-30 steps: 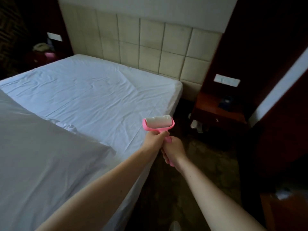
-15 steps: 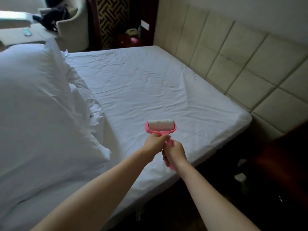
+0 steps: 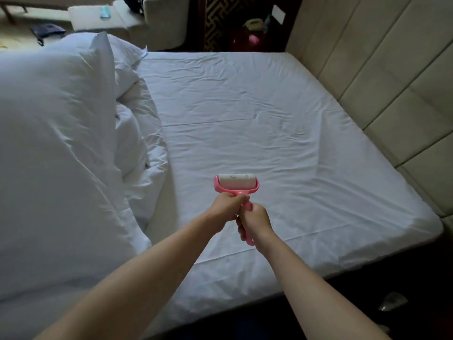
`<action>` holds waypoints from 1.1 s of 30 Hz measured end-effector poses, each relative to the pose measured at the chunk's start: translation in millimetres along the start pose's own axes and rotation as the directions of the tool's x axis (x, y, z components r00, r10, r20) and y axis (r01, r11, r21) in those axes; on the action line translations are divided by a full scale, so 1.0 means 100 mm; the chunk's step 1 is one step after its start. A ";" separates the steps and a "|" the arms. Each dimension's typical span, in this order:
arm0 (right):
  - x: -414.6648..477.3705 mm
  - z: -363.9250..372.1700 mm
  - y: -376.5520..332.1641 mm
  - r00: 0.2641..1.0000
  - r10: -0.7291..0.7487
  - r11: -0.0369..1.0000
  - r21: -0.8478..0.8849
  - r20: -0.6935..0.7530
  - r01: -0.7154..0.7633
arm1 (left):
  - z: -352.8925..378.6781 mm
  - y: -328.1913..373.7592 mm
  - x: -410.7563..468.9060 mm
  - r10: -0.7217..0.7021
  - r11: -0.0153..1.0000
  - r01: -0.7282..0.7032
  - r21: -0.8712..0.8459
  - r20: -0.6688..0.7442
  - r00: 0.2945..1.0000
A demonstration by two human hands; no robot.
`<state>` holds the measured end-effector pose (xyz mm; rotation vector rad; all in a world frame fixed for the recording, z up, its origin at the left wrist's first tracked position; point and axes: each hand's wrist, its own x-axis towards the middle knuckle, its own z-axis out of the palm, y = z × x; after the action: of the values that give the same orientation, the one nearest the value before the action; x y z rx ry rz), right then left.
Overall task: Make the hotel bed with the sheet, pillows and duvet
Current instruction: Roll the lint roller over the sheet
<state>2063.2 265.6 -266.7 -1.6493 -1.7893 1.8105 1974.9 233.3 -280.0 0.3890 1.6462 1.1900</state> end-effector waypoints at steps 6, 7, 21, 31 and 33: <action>0.62 -0.19 -0.09 0.989 0.033 0.997 -0.067 0.141 -0.024 | 0.15 0.06 0.53 -0.069 0.998 0.067 -0.017 -0.094 0.993; 0.74 -0.23 -0.10 0.983 0.036 0.997 -0.075 0.181 -0.023 | 0.17 0.07 0.63 -0.090 0.996 0.088 -0.024 -0.116 0.989; 2.12 -0.17 0.10 0.783 0.327 0.942 -0.248 0.529 -0.226 | 0.10 -0.35 1.90 -0.450 0.883 0.392 -0.260 -0.227 0.863; 2.90 0.20 0.61 0.761 0.512 0.857 -0.300 0.399 -0.419 | 0.09 -1.06 2.74 -0.692 0.689 0.614 -0.385 -0.099 0.715; 3.07 0.27 0.62 0.760 0.510 0.857 -0.316 0.402 -0.408 | 0.04 -1.07 2.89 -0.694 0.681 0.604 -0.414 -0.101 0.713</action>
<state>1955.3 446.5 -500.5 -2.0069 -1.9271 2.5057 1886.1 396.6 -526.6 -0.5864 1.5284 0.9535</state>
